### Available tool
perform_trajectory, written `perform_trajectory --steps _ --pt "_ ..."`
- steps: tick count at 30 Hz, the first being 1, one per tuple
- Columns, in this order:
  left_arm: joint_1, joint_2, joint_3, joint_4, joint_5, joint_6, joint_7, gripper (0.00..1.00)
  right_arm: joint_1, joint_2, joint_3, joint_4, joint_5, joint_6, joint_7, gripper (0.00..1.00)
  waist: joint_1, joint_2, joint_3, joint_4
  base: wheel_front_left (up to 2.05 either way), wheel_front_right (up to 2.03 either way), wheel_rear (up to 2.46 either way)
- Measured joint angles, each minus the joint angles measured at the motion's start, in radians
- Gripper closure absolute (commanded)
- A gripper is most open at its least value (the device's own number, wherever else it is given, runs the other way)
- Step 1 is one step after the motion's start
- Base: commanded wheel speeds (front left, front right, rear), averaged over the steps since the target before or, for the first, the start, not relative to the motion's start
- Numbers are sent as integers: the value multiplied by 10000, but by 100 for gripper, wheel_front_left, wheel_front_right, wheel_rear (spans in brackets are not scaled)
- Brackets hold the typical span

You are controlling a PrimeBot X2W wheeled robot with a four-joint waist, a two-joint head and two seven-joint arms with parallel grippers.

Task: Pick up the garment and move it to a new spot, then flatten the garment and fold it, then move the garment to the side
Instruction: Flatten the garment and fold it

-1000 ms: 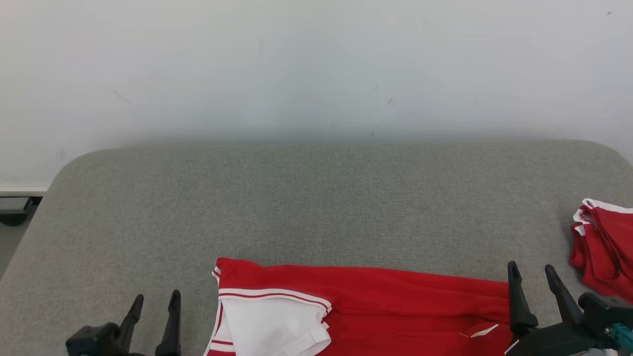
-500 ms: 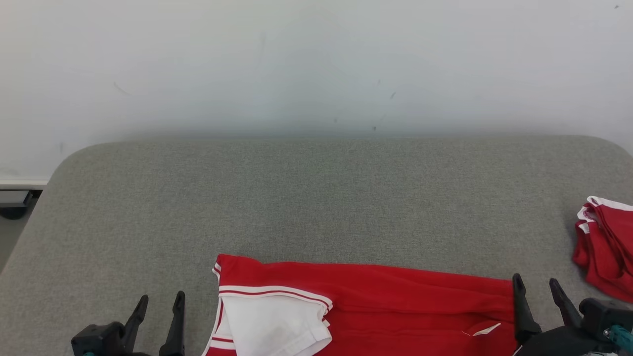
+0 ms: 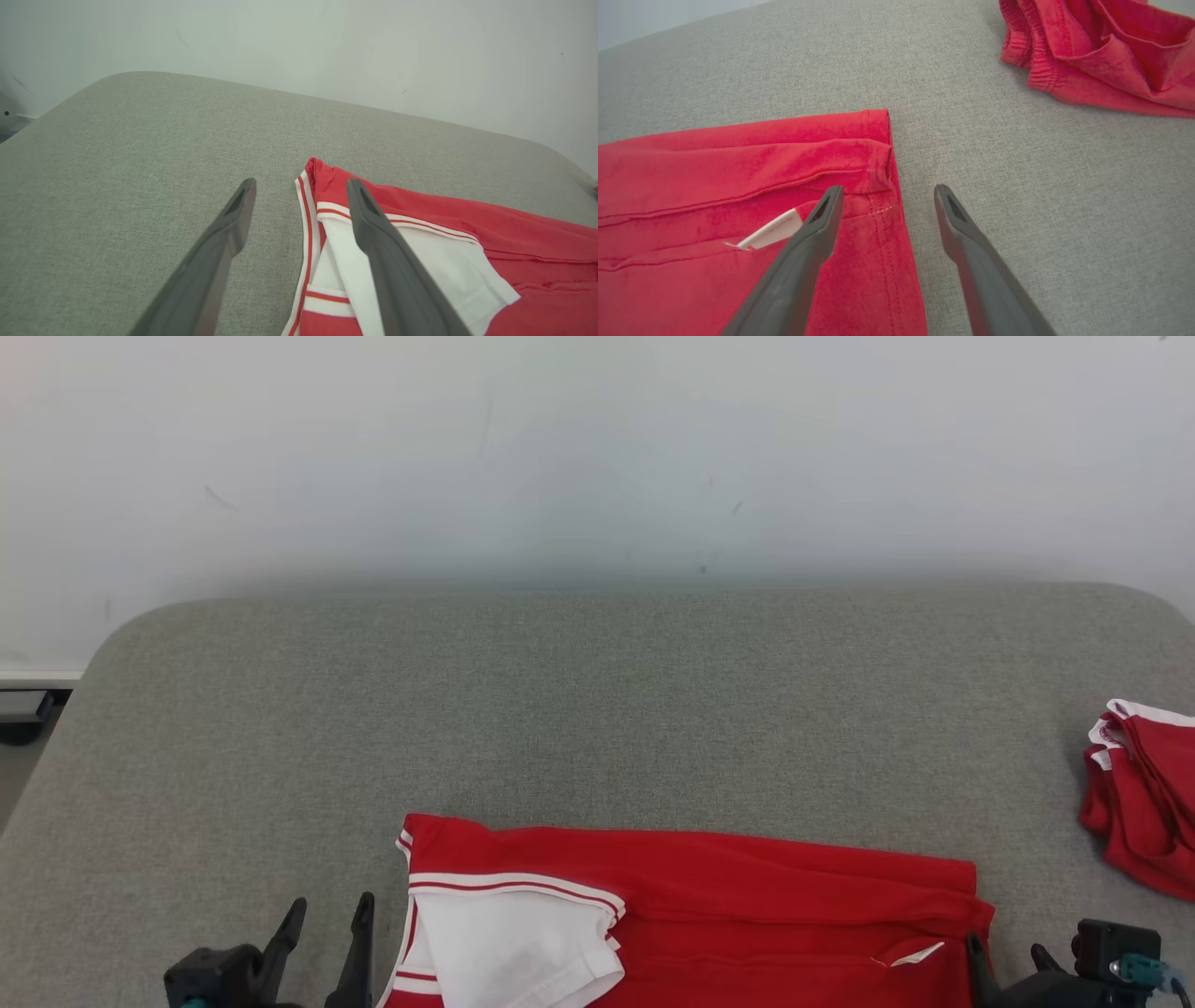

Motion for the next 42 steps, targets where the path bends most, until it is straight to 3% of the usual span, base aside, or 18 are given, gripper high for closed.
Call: perform_trajectory --steps 26,41,42 --pt "-179 19 -134 -46 10 -4 217 0 -1357 345 -203 2138 6 -142 558 0 0 0 322 313 0 0 0" --pt "-184 21 -142 -52 10 -4 291 0 -1802 351 -364 2757 6 -203 594 0 0 0 337 325 0 0 0" --pt "-184 21 -142 -52 10 -4 291 0 -1832 353 -393 2794 6 -203 594 45 0 0 335 323 0 0 0"
